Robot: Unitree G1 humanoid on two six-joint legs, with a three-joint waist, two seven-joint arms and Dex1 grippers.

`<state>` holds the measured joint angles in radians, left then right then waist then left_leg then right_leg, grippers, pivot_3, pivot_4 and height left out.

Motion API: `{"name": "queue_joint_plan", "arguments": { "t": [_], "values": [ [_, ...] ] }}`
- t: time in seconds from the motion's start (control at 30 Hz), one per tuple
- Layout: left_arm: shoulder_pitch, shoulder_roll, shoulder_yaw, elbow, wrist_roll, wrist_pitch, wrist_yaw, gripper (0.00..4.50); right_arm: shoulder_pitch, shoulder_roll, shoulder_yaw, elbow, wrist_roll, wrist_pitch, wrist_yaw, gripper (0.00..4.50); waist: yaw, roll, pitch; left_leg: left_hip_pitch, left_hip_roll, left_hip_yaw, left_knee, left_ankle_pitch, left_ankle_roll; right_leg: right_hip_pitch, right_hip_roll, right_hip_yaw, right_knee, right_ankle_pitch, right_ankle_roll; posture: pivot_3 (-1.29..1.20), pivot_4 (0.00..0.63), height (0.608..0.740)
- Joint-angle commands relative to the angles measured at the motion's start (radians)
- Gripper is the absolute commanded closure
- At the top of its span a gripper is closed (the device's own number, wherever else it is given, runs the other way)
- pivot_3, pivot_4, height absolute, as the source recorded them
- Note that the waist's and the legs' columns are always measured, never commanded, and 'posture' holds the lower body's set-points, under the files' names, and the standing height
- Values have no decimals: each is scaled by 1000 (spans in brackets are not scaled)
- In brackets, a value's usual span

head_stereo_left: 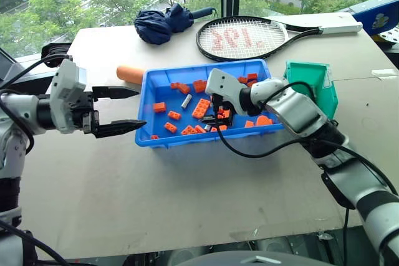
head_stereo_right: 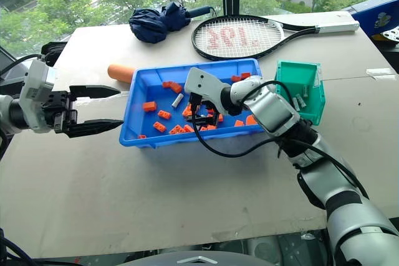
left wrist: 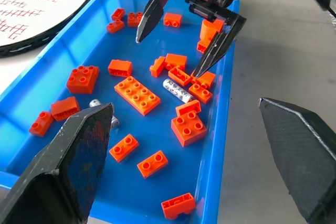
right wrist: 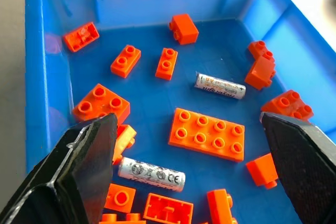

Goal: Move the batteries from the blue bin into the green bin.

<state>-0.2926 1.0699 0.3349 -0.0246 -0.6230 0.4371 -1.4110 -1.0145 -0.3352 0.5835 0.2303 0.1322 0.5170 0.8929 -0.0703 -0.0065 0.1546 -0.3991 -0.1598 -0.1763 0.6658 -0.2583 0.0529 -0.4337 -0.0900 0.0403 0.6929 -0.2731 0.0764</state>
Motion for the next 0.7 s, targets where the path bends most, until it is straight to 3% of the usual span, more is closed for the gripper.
{"name": "queue_joint_plan", "arguments": {
  "t": [0.03,0.4,0.7],
  "values": [
    [12,34,65,-44,-18,10,8,0,-62,18,14,116,-61,-121,91,108,1,0,0,0,0,0,0,0,0,0,0,0,0,0,0,0,150,740],
    [64,41,139,-111,-39,54,31,0,-193,109,47,484,-255,-404,243,108,-3,0,0,0,0,-1,0,0,-1,0,1,0,0,0,0,0,150,740],
    [109,47,180,-134,-49,70,43,0,-184,148,34,513,-301,-454,346,108,-3,0,0,0,0,-2,0,-1,-2,0,2,0,1,0,0,0,150,740]
  ]
}}
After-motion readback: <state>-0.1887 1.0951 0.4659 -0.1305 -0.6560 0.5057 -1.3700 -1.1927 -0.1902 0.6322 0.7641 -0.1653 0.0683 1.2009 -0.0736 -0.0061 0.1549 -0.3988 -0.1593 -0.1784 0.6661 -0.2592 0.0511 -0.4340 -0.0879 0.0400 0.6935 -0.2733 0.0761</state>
